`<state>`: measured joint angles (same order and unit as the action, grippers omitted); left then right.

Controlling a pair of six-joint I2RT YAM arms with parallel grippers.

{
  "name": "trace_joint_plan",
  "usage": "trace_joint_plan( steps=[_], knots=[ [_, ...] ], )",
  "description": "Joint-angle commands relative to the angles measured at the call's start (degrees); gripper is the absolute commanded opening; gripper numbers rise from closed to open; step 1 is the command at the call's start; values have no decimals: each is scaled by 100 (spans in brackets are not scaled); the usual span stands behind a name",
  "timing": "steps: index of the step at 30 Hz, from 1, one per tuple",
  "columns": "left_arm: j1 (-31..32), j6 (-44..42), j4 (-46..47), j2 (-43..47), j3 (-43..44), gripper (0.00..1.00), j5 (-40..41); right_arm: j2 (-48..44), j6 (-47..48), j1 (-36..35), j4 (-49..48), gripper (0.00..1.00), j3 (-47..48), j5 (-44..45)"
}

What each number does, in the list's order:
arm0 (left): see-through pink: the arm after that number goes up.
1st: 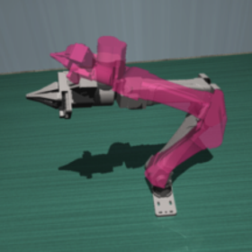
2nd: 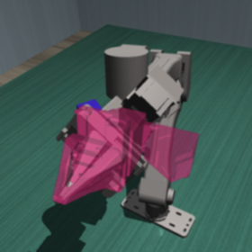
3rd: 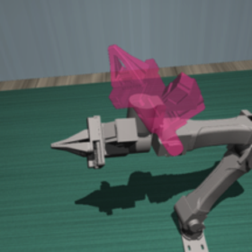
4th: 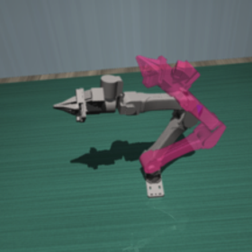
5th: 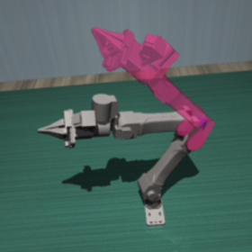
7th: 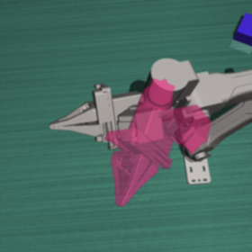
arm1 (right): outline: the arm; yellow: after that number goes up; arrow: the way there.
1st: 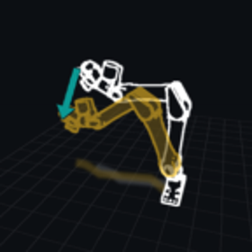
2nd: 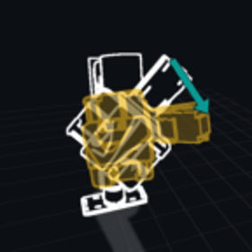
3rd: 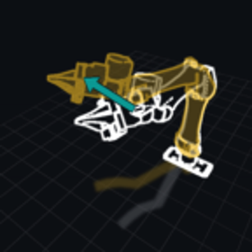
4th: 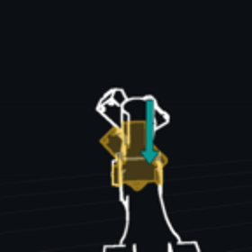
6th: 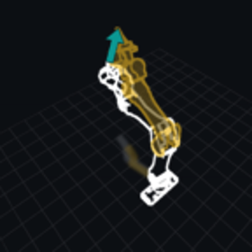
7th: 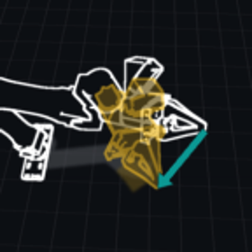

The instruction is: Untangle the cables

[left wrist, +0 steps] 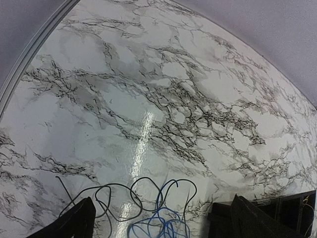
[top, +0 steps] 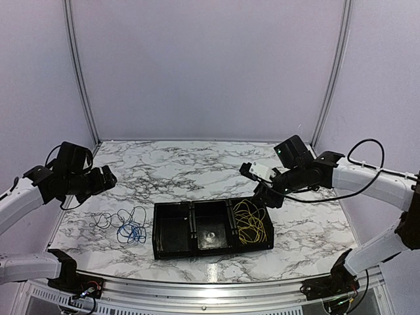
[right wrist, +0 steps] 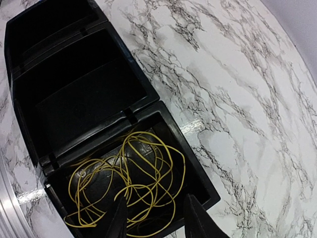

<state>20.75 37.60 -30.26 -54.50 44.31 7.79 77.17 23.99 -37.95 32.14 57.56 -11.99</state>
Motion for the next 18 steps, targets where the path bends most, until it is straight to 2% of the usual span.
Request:
trace_joint_plan(
  steps=[1, 4, 8, 13, 18],
  knots=[
    [13, -589, -205, -287, 296, 99, -120, 57, 669, 59, 639, 39, 473, -488],
    [15, -835, -577, -789, 493, 99, 195, 34, 835, 46, 530, 41, 600, -552],
    [5, -596, -882, -1270, 452, 99, 960, 237, 756, 47, 345, 42, 854, -679],
    [2, -835, -879, -1249, 332, 99, 486, 351, 755, 46, 210, 43, 1048, -732],
    [4, -360, -937, -765, 3, 99, 619, 288, 687, 48, 70, 43, 975, -787]
  ],
)
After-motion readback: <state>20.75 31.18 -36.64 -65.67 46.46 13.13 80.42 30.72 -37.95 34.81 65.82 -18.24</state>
